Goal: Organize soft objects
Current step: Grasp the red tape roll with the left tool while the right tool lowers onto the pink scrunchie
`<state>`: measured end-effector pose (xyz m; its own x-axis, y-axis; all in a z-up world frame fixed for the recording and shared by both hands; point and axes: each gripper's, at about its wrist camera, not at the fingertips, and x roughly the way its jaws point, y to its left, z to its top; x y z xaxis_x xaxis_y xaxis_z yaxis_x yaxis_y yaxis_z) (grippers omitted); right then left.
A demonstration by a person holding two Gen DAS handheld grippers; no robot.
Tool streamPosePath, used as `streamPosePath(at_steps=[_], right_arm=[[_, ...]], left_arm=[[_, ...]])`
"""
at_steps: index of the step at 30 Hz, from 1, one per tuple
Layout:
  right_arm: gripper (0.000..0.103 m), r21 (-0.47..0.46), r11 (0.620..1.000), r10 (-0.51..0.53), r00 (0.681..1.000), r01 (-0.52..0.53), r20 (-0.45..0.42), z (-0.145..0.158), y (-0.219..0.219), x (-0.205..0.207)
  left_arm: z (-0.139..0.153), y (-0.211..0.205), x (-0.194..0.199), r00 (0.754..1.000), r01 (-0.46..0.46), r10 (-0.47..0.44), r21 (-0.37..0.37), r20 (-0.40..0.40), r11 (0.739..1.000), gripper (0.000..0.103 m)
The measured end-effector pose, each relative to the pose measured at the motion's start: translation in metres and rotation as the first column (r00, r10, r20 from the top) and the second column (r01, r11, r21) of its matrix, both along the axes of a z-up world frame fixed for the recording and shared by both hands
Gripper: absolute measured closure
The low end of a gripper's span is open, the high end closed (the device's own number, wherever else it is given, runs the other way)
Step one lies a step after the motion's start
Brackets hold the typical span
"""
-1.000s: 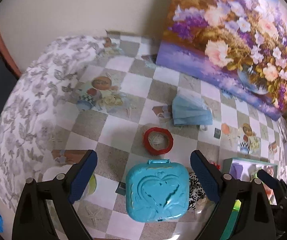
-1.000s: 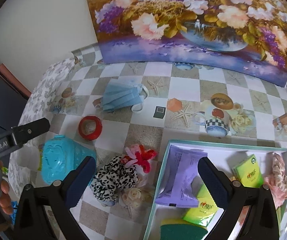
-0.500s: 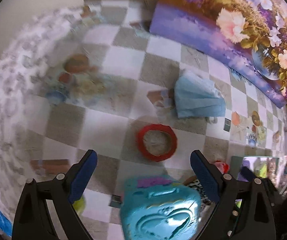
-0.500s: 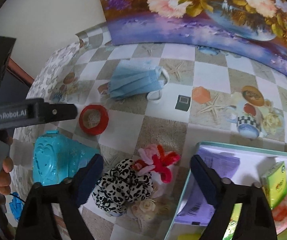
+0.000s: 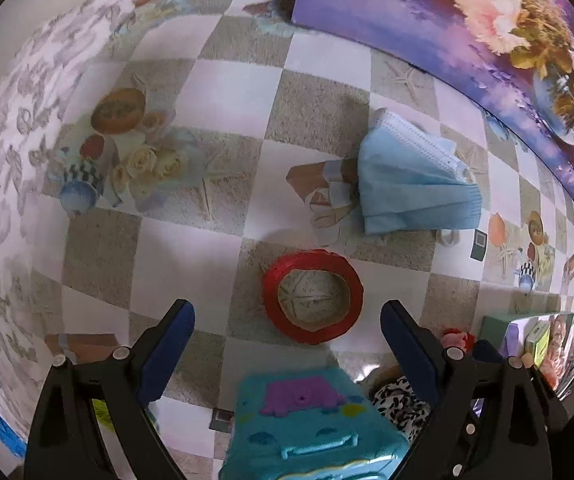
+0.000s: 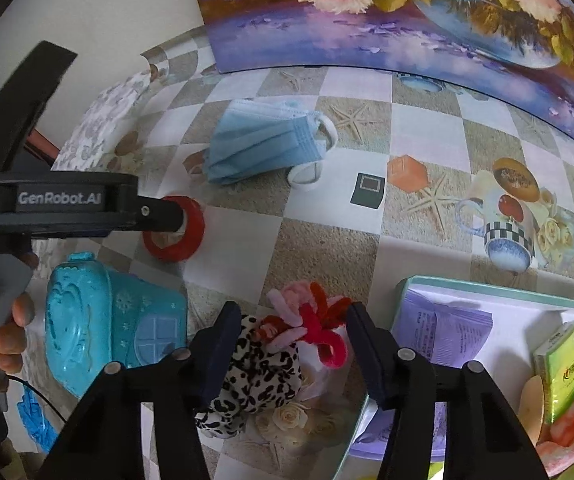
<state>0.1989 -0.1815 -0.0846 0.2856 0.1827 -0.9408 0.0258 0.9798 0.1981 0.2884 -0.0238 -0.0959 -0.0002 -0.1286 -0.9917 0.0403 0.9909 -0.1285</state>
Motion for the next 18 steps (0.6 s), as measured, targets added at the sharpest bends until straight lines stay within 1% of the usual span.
streamPosePath(at_steps=[2,6,9,10,11,12,13,14,15,17,18], right_arm=[[0.045,0.001,1.0,0.001,1.0,-0.001,0.0,0.0,0.0,0.0],[0.051,0.001,1.0,-0.003,1.0,0.003,-0.006,-0.002,-0.001,0.0],[0.052,0.004,1.0,-0.004,1.0,0.004,-0.009,-0.003,-0.002,0.0],[0.052,0.005,1.0,-0.004,1.0,0.004,-0.009,-0.002,-0.002,0.0],[0.055,0.008,1.0,-0.004,1.0,0.004,-0.008,-0.002,-0.003,-0.001],[0.058,0.013,1.0,-0.004,1.0,0.004,-0.009,-0.002,-0.003,-0.001],[0.058,0.016,1.0,-0.004,1.0,0.004,-0.012,-0.003,-0.003,-0.001],[0.058,0.017,1.0,-0.005,1.0,0.005,-0.013,-0.003,-0.003,-0.001],[0.059,0.019,1.0,-0.005,1.0,0.005,-0.014,-0.004,-0.003,-0.002],[0.063,0.025,1.0,-0.003,1.0,0.004,-0.015,-0.004,-0.004,-0.002],[0.064,0.027,1.0,-0.002,1.0,0.003,-0.014,-0.004,-0.003,-0.002]], left_arm=[[-0.003,-0.001,0.002,1.0,0.0,0.0,-0.001,-0.008,1.0,0.009],[-0.009,-0.012,0.004,1.0,0.026,-0.026,0.019,-0.016,0.999,0.009],[-0.013,-0.017,0.005,0.999,0.029,-0.028,0.032,-0.021,0.999,0.01],[-0.012,-0.018,0.006,0.999,0.031,-0.03,0.033,-0.016,0.999,0.013],[-0.013,-0.021,0.006,0.999,0.032,-0.032,0.031,-0.014,0.999,0.017],[-0.013,-0.021,0.007,0.999,0.032,-0.032,0.029,-0.016,0.999,0.024],[-0.015,-0.026,0.009,0.999,0.028,-0.028,0.027,-0.021,0.999,0.028],[-0.017,-0.027,0.01,0.999,0.022,-0.022,0.019,-0.025,1.0,0.029],[-0.017,-0.025,0.01,1.0,0.016,-0.016,0.01,-0.026,1.0,0.032],[-0.02,-0.022,0.011,1.0,0.006,-0.006,-0.006,-0.022,1.0,0.04],[-0.019,-0.023,0.011,1.0,0.005,-0.005,-0.001,-0.011,1.0,0.044]])
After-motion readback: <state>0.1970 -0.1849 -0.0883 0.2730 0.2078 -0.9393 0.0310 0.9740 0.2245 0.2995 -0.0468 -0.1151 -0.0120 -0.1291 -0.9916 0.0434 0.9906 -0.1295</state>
